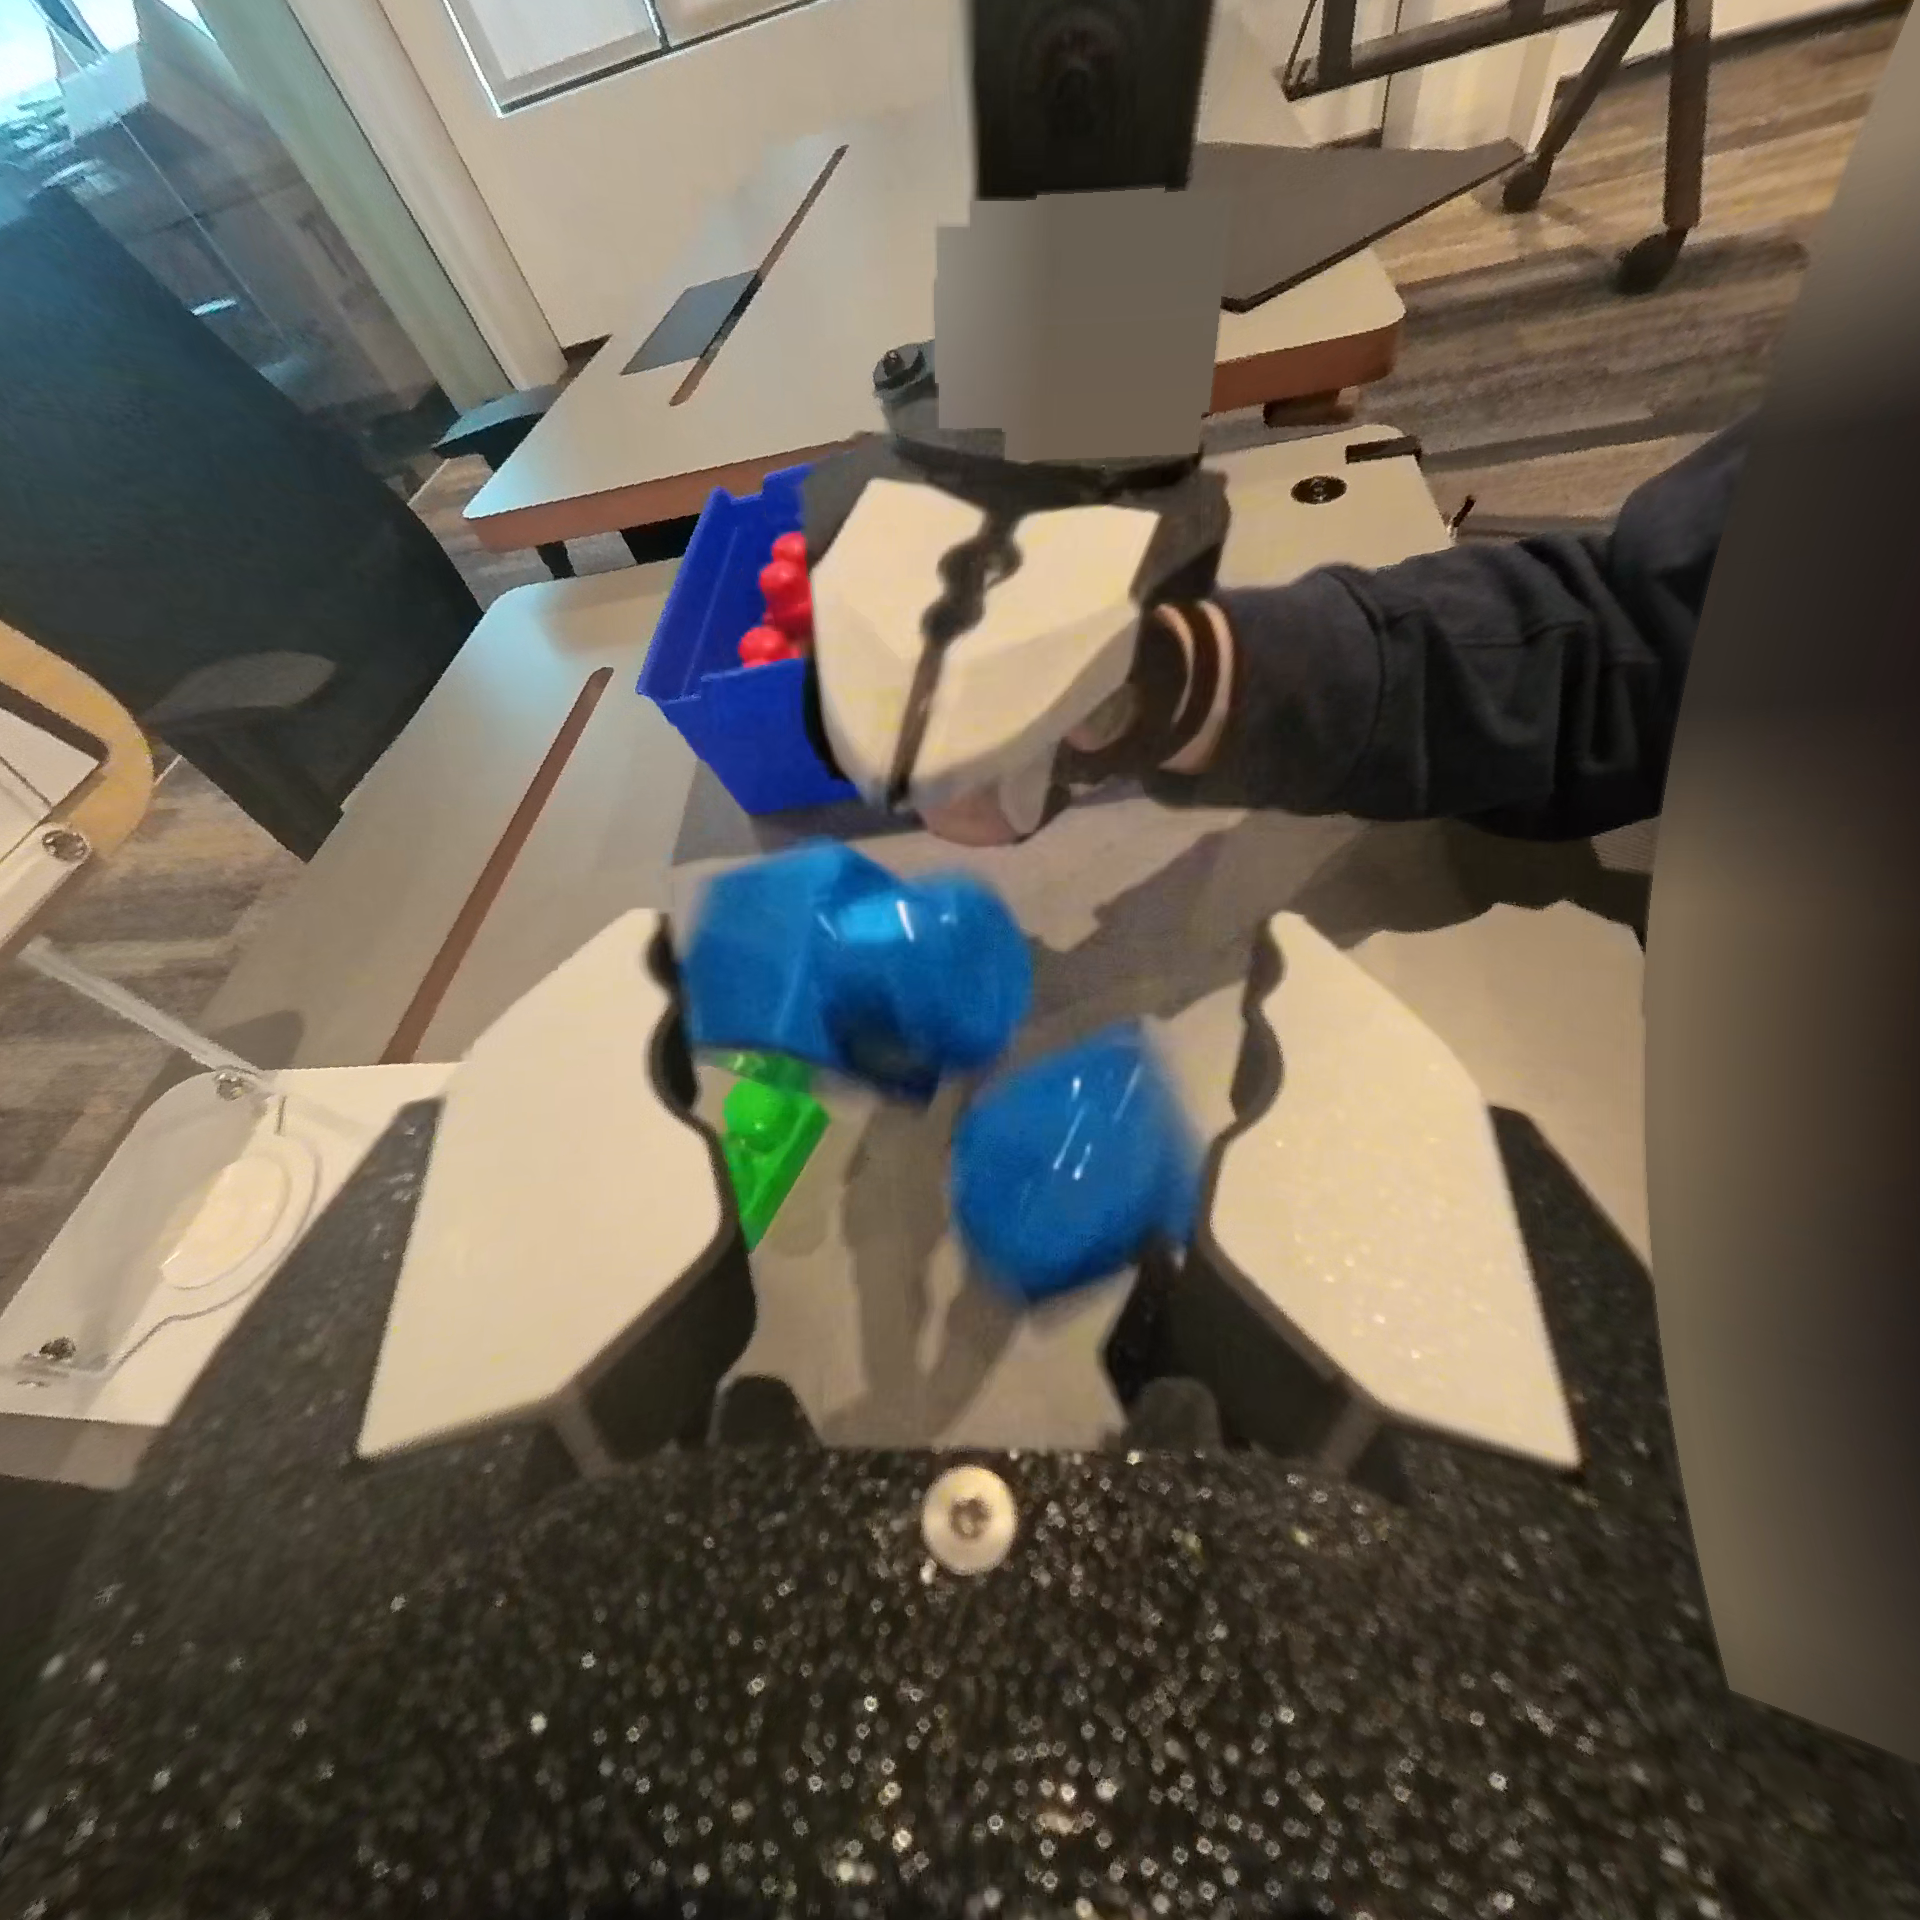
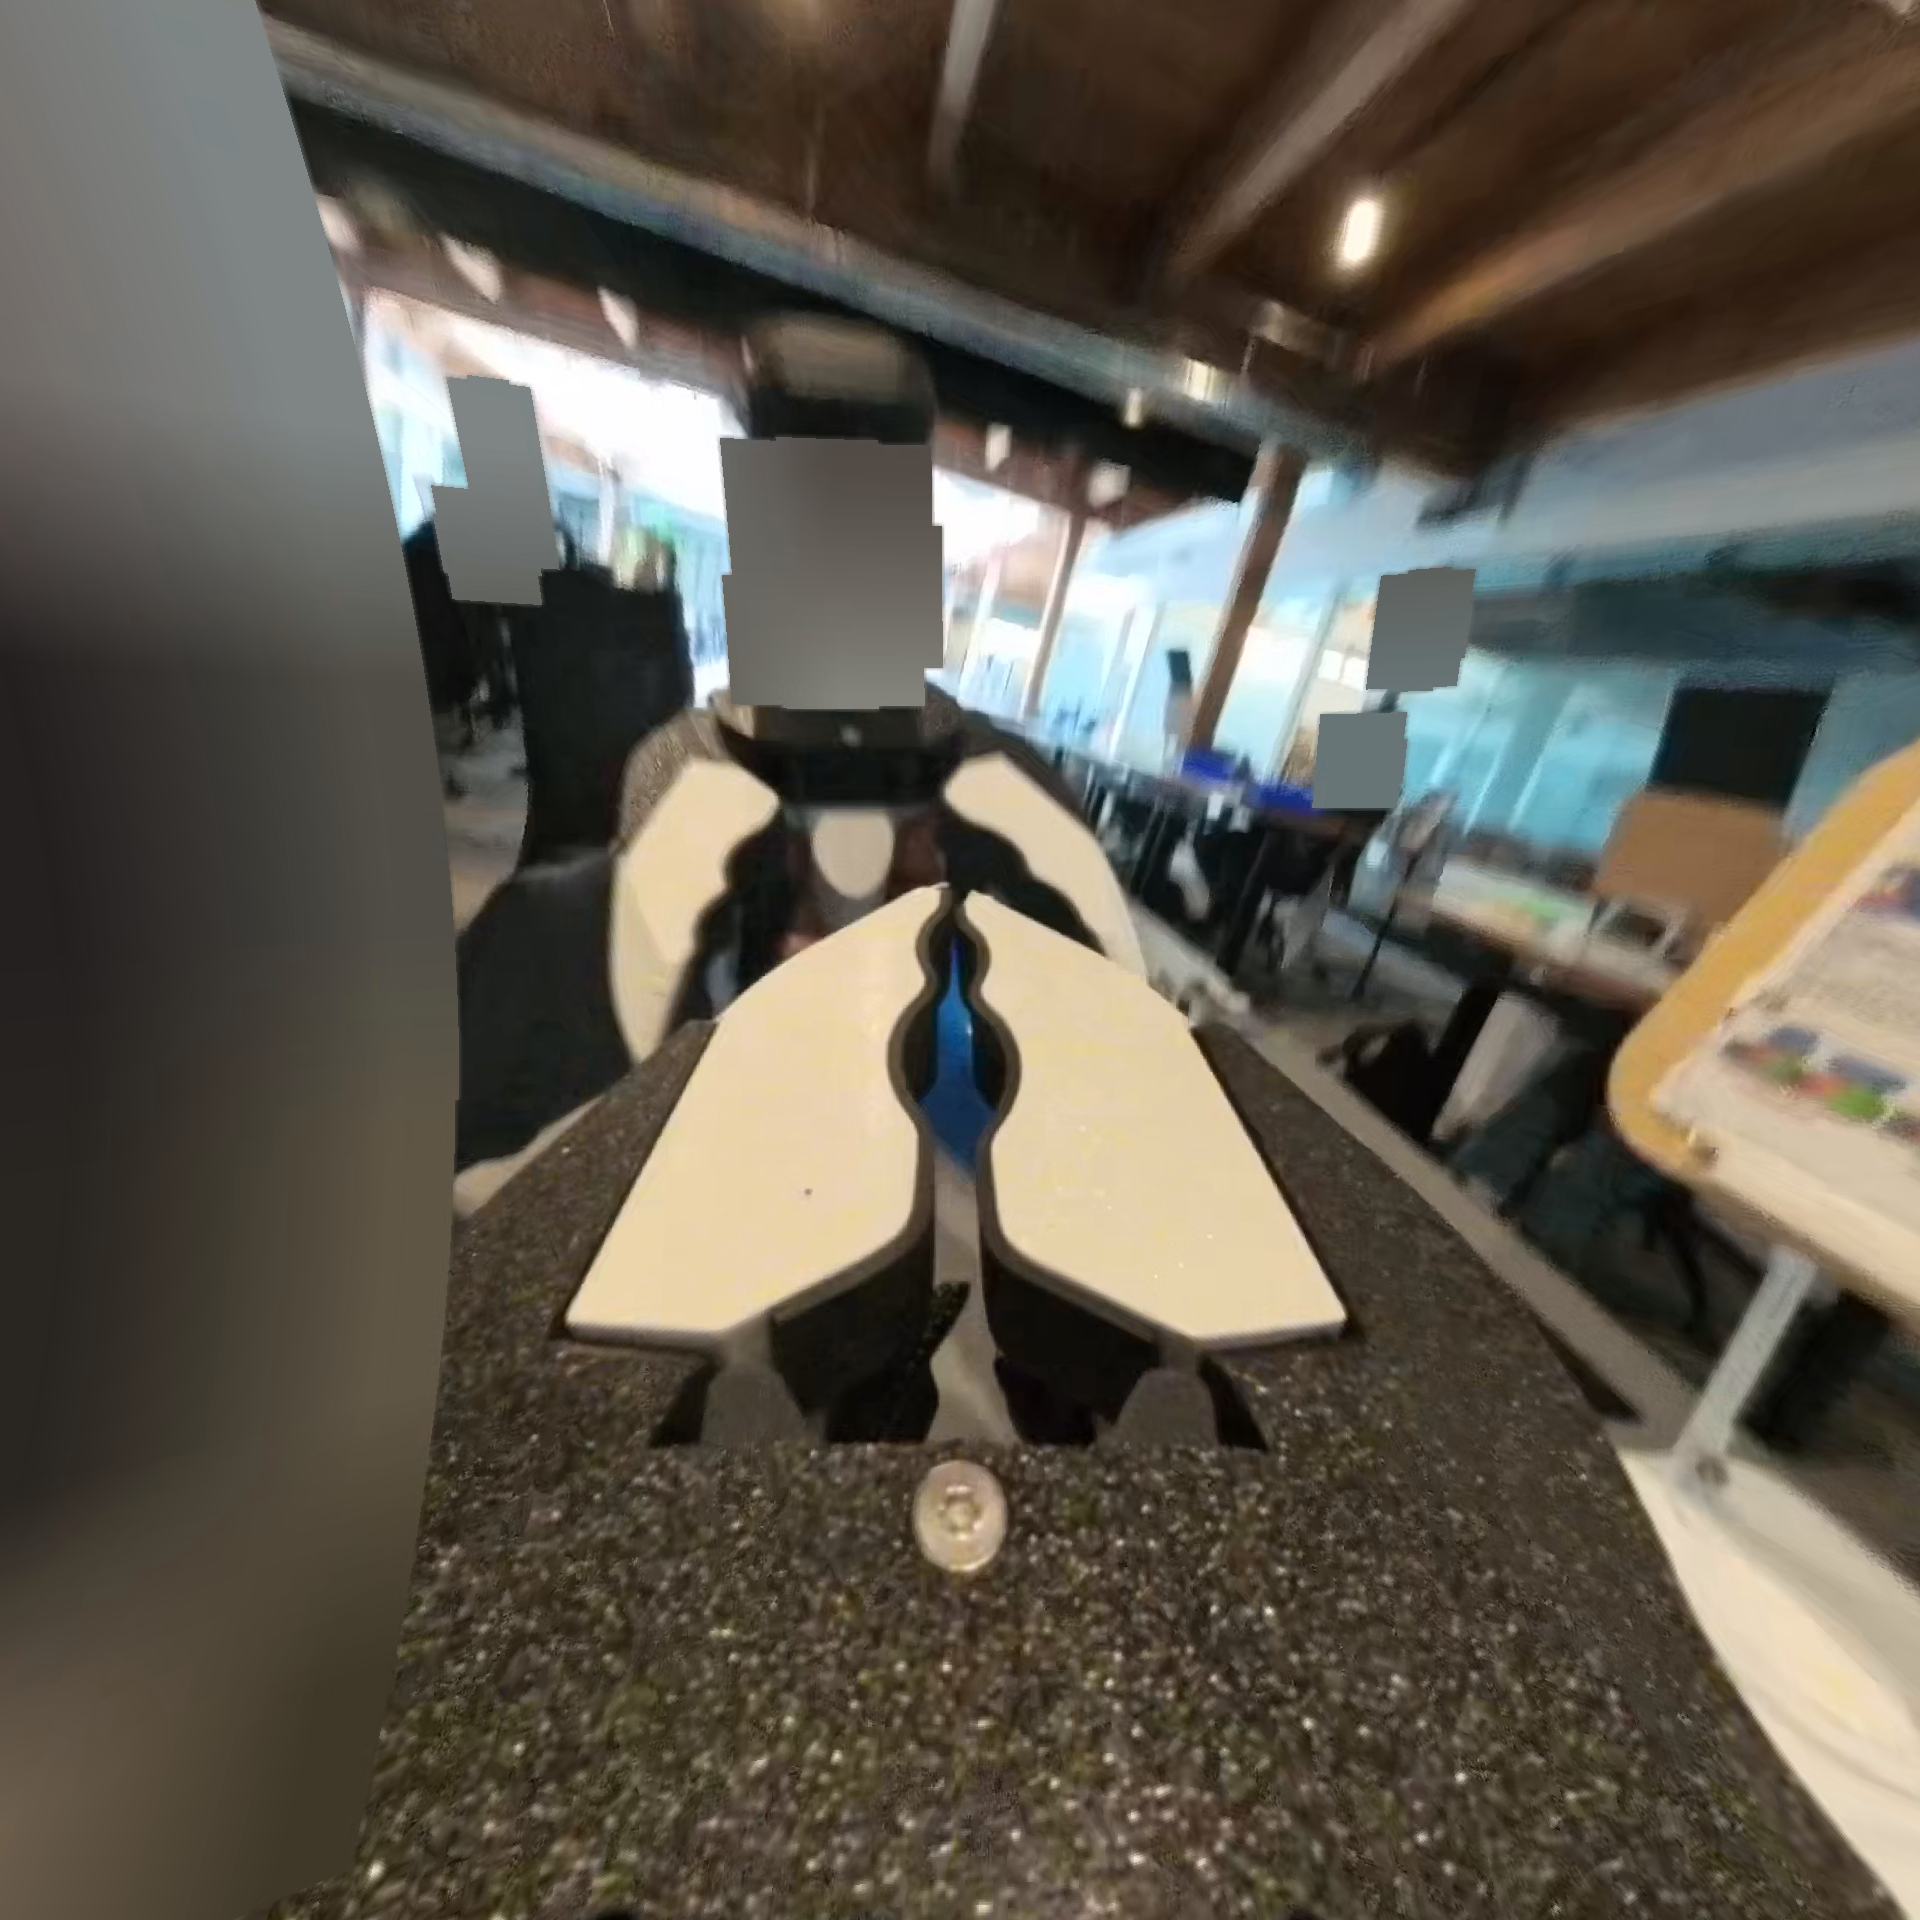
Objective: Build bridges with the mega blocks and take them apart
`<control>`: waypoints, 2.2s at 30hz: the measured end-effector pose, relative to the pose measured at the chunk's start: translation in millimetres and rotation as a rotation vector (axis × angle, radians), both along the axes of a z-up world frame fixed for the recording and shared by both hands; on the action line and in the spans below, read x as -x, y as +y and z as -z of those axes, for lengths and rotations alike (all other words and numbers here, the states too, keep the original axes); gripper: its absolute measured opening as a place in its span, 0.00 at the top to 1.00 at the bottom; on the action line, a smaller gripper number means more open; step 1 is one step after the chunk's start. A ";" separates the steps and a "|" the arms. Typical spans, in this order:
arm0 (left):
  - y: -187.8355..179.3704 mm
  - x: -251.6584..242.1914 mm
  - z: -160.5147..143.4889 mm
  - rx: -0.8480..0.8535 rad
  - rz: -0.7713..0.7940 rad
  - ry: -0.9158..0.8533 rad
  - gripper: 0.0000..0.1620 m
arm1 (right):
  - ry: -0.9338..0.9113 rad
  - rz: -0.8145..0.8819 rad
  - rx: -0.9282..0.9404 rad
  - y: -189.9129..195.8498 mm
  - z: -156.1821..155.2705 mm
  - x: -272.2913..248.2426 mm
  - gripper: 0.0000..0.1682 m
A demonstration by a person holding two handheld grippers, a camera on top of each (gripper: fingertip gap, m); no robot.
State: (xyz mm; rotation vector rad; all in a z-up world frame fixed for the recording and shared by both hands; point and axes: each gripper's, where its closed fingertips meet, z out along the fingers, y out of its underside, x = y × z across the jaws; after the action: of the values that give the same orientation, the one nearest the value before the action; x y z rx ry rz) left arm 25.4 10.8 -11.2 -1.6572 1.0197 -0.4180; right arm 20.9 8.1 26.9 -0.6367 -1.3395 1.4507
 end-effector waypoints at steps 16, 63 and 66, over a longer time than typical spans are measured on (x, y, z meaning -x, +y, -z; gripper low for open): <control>7.9 113.0 75.9 0.167 -0.435 -0.082 0.58 | -0.405 0.150 0.063 32.7 104.3 53.3 0.95; -75.4 287.6 85.9 -0.457 -1.210 -0.229 0.63 | -0.758 -0.495 -0.519 -50.5 230.0 477.9 0.77; -75.9 286.5 84.5 -0.467 -1.207 -0.222 0.63 | -0.768 -0.463 -0.484 -39.6 224.8 464.6 0.77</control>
State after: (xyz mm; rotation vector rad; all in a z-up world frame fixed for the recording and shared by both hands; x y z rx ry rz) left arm -261.1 -65.1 -95.6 -1.4513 -0.1527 0.4131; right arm -443.8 -31.5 -197.9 -0.6006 -2.4769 1.1728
